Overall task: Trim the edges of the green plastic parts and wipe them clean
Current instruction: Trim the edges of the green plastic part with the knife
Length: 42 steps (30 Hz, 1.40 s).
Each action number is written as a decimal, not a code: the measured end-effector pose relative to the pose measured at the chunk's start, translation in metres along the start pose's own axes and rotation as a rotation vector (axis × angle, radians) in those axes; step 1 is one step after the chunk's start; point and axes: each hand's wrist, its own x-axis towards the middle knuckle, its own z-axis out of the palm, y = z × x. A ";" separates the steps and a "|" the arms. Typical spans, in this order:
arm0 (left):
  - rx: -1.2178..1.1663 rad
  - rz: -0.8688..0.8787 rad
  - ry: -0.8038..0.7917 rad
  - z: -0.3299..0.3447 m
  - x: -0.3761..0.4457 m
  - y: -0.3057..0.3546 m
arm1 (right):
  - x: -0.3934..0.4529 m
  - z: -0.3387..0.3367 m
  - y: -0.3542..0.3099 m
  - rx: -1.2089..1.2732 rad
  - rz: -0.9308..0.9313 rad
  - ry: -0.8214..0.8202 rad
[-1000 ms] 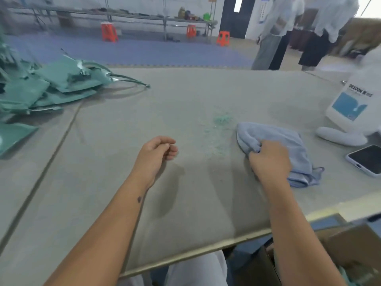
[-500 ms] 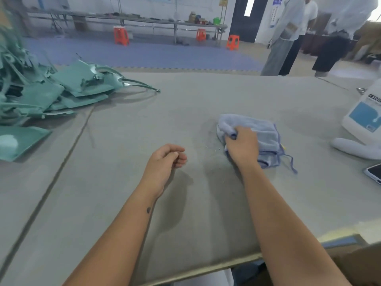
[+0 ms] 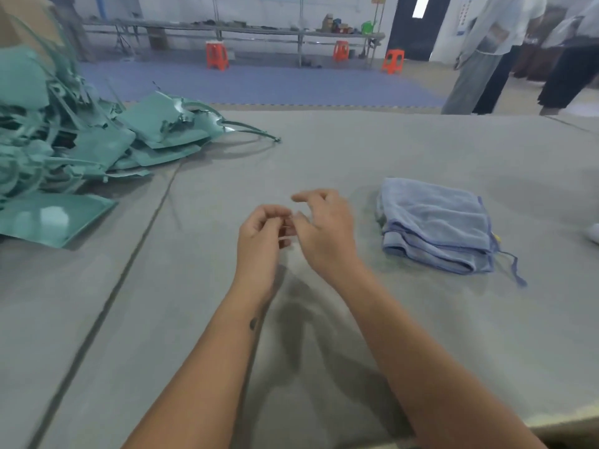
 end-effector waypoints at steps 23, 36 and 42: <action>1.688 -0.099 0.378 -0.244 0.082 0.025 | -0.029 0.078 -0.055 0.139 -0.357 -0.066; 1.545 0.064 0.717 -0.160 0.053 0.014 | -0.019 0.088 -0.040 0.289 -0.052 -0.224; 1.364 0.258 0.516 -0.104 0.048 0.003 | -0.013 0.083 -0.042 0.542 0.281 -0.246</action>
